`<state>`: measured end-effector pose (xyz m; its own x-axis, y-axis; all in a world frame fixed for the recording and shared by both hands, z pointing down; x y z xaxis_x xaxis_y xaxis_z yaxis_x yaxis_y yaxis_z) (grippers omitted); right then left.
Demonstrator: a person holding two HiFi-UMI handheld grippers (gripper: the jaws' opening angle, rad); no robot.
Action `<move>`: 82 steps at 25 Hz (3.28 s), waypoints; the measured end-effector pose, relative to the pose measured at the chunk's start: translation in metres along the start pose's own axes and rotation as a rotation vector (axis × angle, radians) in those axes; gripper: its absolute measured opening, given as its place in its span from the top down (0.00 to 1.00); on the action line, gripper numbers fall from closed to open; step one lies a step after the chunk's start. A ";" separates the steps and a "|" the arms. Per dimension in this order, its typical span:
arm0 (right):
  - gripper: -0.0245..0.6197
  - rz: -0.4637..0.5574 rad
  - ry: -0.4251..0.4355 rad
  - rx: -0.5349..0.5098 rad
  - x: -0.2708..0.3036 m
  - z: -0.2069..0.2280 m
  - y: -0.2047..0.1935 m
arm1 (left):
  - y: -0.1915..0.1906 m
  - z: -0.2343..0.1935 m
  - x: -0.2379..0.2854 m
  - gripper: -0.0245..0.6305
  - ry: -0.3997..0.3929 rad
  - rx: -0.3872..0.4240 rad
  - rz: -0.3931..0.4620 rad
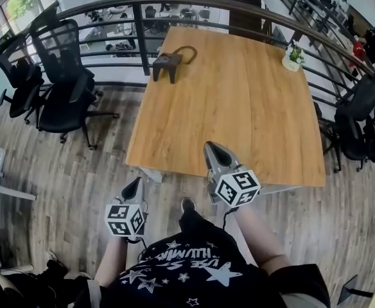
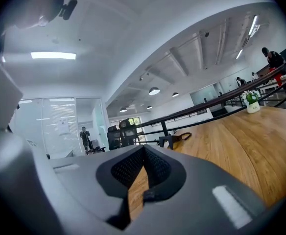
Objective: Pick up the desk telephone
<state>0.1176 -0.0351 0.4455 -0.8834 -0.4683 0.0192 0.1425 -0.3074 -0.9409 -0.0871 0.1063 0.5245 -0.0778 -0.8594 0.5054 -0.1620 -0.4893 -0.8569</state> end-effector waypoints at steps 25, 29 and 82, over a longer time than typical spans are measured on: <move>0.96 -0.021 0.062 0.157 0.115 0.154 0.041 | 0.119 -0.001 0.136 0.96 0.155 -0.044 0.040; 0.96 -0.035 0.086 0.171 0.128 0.152 0.034 | 0.125 -0.015 0.138 0.96 0.185 -0.053 0.044; 0.57 0.585 -0.404 0.942 0.382 0.229 -0.010 | 0.240 -0.189 0.384 0.96 -0.289 0.056 -0.038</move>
<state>-0.1185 -0.4007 0.5401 -0.3926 -0.9173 -0.0674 0.9018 -0.3694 -0.2243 -0.3417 -0.3135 0.5322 0.2122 -0.8430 0.4943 -0.1040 -0.5224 -0.8463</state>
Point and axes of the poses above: the fingertips, and each gripper's own axes: x forward along the fingers, z to its right, y out of its top, the point moved 2 cm from there along -x, backward along the fingers, and after that the axes turned 14 degrees about y, right-handed, at the moved point
